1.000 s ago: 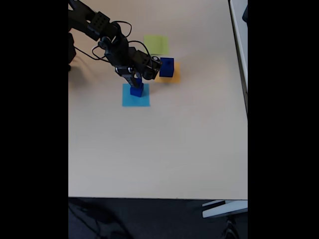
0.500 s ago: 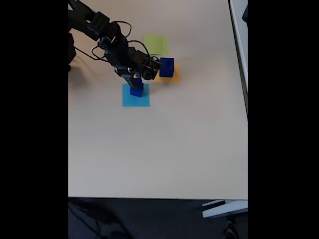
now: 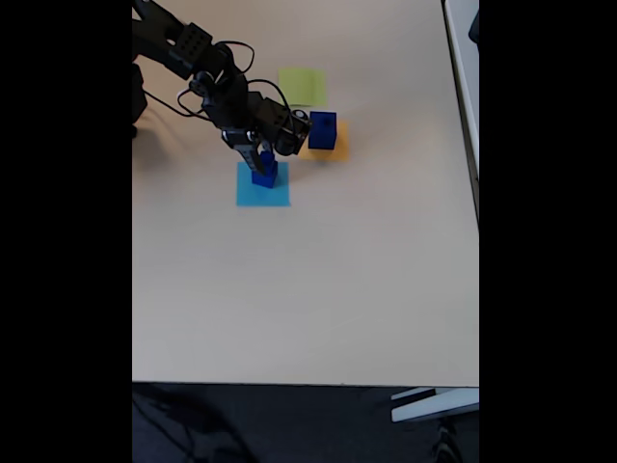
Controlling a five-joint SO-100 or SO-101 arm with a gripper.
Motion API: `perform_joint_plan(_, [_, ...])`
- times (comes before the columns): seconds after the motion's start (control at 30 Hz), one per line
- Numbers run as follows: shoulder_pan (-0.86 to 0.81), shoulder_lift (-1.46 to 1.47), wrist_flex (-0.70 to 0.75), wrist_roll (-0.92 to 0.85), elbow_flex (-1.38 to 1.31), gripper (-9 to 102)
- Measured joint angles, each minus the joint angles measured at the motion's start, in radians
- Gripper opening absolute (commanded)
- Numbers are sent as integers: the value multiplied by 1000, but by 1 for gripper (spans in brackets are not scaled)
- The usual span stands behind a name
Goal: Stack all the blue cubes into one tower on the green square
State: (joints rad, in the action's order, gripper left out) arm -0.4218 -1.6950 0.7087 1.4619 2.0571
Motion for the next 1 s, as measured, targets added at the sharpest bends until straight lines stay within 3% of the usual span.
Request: perform_joint_plan(1.0, [0,0,-9,-12,8,22])
